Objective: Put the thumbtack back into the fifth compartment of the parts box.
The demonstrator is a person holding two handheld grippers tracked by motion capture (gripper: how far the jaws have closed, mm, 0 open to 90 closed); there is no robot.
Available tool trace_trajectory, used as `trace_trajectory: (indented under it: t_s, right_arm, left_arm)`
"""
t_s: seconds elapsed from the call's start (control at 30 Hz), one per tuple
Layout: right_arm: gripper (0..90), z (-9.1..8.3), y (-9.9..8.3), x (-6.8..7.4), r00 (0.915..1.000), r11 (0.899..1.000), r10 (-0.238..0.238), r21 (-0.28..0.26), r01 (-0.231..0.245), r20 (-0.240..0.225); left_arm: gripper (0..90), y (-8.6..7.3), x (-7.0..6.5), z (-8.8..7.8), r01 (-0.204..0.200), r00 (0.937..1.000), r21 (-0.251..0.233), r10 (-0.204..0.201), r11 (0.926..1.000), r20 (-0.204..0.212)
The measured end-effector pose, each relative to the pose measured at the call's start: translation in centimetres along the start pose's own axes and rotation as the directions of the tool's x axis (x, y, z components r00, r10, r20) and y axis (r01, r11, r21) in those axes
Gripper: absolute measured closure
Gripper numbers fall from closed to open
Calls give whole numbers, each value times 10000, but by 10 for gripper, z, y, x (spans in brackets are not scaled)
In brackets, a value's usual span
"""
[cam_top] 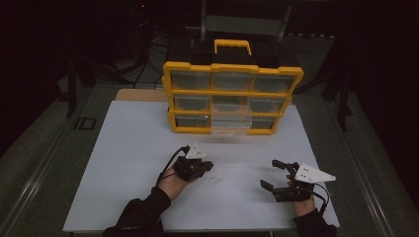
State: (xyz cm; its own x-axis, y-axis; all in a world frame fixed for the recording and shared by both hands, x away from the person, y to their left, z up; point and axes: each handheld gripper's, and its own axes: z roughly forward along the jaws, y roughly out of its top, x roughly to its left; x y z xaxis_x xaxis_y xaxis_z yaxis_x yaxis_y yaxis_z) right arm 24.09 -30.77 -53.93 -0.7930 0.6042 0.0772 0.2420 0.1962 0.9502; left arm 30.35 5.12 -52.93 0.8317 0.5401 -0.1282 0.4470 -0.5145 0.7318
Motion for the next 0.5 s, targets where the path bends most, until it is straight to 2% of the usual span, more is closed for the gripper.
trace_trajectory:
  t_s: [0.1, 0.17, 0.2, 0.5]
  right_arm:
    - [135, 0, 0, 0, 10000, 10000, -15, -1, 15, -1]
    - [135, 0, 0, 0, 10000, 10000, -8, 0, 8, -9]
    - [134, 0, 0, 0, 10000, 10000, 4, -16, -4, 9]
    - [134, 0, 1, 1, 10000, 10000, -12, -40, 12, 11]
  left_arm:
    - [847, 4, 0, -10, 36, 10000, -116, -37, 9999, -61]
    - [847, 4, 0, -10, 36, 10000, -116, -37, 9999, -61]
    - [847, 10, -1, -23, 90, 9999, -389, -94, 9992, -97]
    - [847, 31, -5, -56, 85, 9989, -795, -121, 9968, -444]
